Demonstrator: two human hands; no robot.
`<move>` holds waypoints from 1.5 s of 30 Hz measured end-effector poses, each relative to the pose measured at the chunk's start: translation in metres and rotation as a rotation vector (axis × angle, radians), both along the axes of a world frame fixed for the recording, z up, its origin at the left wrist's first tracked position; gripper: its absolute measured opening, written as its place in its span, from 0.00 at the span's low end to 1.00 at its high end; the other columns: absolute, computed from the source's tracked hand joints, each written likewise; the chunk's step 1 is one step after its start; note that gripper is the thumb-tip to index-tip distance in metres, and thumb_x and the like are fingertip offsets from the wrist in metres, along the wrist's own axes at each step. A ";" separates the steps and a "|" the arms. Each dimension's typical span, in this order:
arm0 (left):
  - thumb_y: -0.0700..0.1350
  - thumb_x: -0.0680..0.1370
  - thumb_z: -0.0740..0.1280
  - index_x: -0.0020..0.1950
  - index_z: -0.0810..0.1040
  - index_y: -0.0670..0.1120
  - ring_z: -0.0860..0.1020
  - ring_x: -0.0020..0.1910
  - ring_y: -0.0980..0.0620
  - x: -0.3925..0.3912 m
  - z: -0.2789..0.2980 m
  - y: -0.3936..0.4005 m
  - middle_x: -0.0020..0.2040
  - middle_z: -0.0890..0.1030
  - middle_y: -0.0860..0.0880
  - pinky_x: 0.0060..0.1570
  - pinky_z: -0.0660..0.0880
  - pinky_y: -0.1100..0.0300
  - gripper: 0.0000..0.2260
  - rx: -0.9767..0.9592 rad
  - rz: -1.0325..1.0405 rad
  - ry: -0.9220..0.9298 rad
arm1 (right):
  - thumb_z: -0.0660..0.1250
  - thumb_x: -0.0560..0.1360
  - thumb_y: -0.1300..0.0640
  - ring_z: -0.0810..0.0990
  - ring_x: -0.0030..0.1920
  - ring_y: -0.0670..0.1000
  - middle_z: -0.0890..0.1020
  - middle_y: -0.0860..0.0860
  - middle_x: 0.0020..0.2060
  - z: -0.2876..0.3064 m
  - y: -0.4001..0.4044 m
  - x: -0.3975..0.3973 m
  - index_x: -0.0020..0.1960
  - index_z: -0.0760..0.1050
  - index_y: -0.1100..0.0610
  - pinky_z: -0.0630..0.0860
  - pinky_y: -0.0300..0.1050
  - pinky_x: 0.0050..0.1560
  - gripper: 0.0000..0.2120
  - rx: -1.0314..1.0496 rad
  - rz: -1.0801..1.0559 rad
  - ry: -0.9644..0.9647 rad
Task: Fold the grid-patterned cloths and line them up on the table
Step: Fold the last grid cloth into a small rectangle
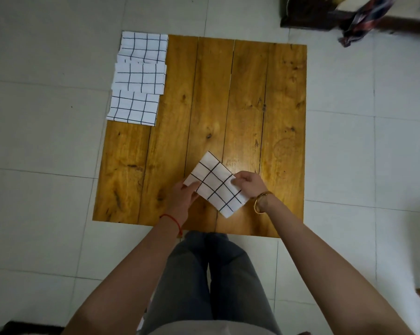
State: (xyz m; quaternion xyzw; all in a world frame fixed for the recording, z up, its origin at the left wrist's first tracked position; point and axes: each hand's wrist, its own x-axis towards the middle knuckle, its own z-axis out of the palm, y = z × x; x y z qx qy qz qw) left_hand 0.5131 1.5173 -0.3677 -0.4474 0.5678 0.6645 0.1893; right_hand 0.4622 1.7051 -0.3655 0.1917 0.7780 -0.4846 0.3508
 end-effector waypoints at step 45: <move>0.31 0.76 0.64 0.68 0.72 0.44 0.81 0.53 0.50 0.089 0.197 -0.309 0.58 0.81 0.45 0.49 0.77 0.58 0.21 -0.065 -0.268 0.328 | 0.65 0.77 0.60 0.77 0.34 0.49 0.78 0.52 0.33 0.165 -0.307 0.111 0.45 0.76 0.61 0.75 0.33 0.30 0.05 -0.211 -0.231 0.214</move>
